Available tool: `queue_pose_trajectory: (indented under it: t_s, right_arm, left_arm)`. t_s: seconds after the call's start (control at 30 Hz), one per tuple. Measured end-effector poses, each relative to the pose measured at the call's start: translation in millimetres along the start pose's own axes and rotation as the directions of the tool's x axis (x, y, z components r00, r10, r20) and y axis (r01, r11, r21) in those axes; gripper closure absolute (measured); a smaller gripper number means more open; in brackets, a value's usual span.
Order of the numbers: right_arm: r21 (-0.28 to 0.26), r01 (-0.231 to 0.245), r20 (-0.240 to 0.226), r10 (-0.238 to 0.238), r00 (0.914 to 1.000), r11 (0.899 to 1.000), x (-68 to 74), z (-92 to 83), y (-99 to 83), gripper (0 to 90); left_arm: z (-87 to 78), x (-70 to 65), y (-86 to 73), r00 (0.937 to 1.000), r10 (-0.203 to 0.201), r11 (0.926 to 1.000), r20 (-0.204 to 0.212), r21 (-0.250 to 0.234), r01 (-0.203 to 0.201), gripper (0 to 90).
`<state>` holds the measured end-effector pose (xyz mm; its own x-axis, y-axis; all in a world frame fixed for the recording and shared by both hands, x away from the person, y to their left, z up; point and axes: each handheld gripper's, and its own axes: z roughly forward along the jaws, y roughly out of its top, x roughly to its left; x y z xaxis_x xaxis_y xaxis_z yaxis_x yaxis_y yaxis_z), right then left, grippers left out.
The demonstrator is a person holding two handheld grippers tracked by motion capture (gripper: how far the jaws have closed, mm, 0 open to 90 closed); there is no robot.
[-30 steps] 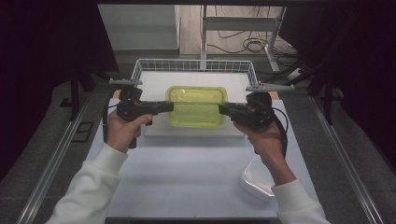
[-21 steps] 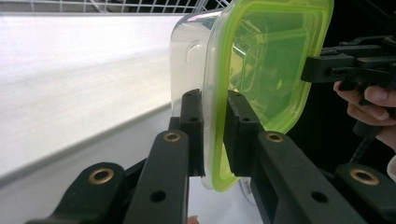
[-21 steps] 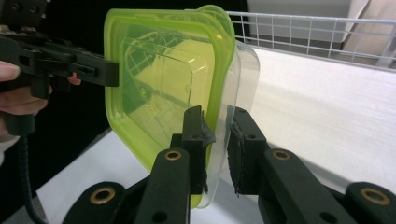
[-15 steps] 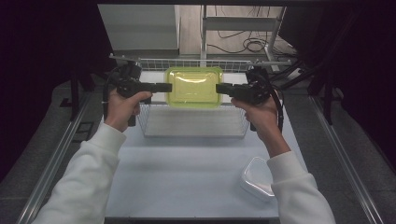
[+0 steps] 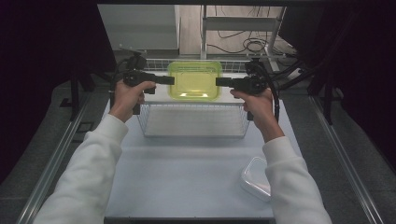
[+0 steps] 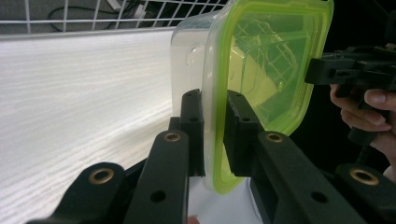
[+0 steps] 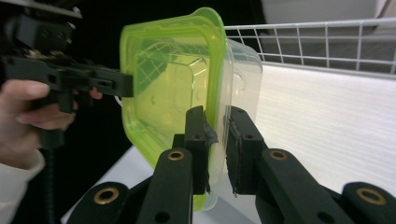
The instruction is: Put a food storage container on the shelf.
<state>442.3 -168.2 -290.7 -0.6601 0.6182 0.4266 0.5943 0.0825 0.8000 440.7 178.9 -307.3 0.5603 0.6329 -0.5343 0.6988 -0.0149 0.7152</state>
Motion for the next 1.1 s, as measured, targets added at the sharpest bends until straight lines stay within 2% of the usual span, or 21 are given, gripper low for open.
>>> queue_pose_trajectory:
  t_s: [0.2,0.3,0.43,0.6,0.67,0.7,0.83,1.1]
  right_arm:
    - [0.043,-0.046,0.006,0.046,0.9989,0.998,-13.8,11.4,-1.1,79.3]
    - [0.05,-0.073,0.003,0.072,0.9974,0.996,-18.4,14.8,-1.1,79.4]
    - [0.056,-0.103,-0.019,0.104,0.9944,0.993,-24.2,16.9,0.4,79.4]
    - [0.062,-0.143,-0.013,0.144,0.9894,0.988,-32.5,21.1,0.7,78.7]
    - [0.054,-0.174,-0.026,0.176,0.9841,0.983,-38.7,24.2,1.5,77.9]
    - [0.054,-0.174,-0.026,0.176,0.9841,0.983,-38.7,24.2,1.5,77.9]
    - [0.045,-0.211,-0.022,0.212,0.977,0.976,-44.1,29.2,2.4,76.2]
    - [0.027,-0.272,-0.004,0.273,0.9621,0.962,-53.4,41.2,3.9,71.7]
  left_arm:
    - [10.4,10.7,2.9,0.9994,-0.032,0.9985,-0.013,0.044,0.033,80.2]
    - [13.4,14.3,3.3,0.9981,-0.061,0.9968,-0.01,0.052,0.061,80.1]
    - [15.2,17.2,5.2,0.9971,-0.076,0.9957,0.0,0.052,0.076,80.1]
    - [18.7,21.1,10.5,0.9938,-0.11,0.9916,0.009,0.069,0.11,79.2]
    - [21.2,25.5,14.3,0.9887,-0.149,0.9861,0.013,0.075,0.148,79.0]
    - [21.2,25.5,14.3,0.9887,-0.149,0.9861,0.013,0.075,0.148,79.1]
    - [25.3,31.7,18.7,0.9816,-0.19,0.9793,0.016,0.073,0.189,78.8]
    - [33.8,46.9,20.5,0.9623,-0.269,0.9621,0.044,0.061,0.266,75.8]
